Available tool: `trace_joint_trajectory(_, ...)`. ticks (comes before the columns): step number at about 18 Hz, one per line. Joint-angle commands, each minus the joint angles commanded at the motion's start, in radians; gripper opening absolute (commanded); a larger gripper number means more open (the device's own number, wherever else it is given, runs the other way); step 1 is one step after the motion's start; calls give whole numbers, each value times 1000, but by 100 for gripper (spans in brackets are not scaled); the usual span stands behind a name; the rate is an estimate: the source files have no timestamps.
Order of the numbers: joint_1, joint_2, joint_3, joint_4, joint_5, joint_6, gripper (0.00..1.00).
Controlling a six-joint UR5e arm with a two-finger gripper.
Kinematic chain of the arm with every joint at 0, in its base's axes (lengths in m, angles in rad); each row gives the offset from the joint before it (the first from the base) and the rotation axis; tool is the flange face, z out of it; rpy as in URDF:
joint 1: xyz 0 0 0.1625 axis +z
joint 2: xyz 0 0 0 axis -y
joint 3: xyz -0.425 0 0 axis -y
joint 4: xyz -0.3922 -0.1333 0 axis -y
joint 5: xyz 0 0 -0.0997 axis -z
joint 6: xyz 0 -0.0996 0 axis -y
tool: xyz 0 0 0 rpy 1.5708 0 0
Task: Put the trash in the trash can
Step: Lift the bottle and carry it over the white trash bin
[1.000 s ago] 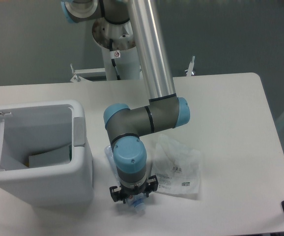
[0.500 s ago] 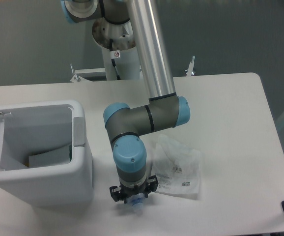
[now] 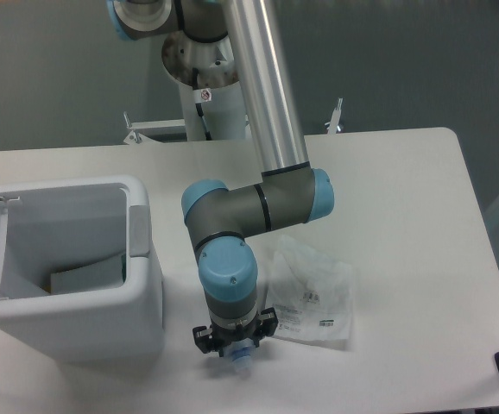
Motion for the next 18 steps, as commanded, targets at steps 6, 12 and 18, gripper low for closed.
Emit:
trace_joint_trajectory(6, 44, 60, 142, 43, -5, -5, 66)
trace_joint_trajectory(12, 137, 196, 267, 213, -56, -6, 66)
trace_joint_trajectory(18, 118, 288, 279, 229, -101, -43, 66)
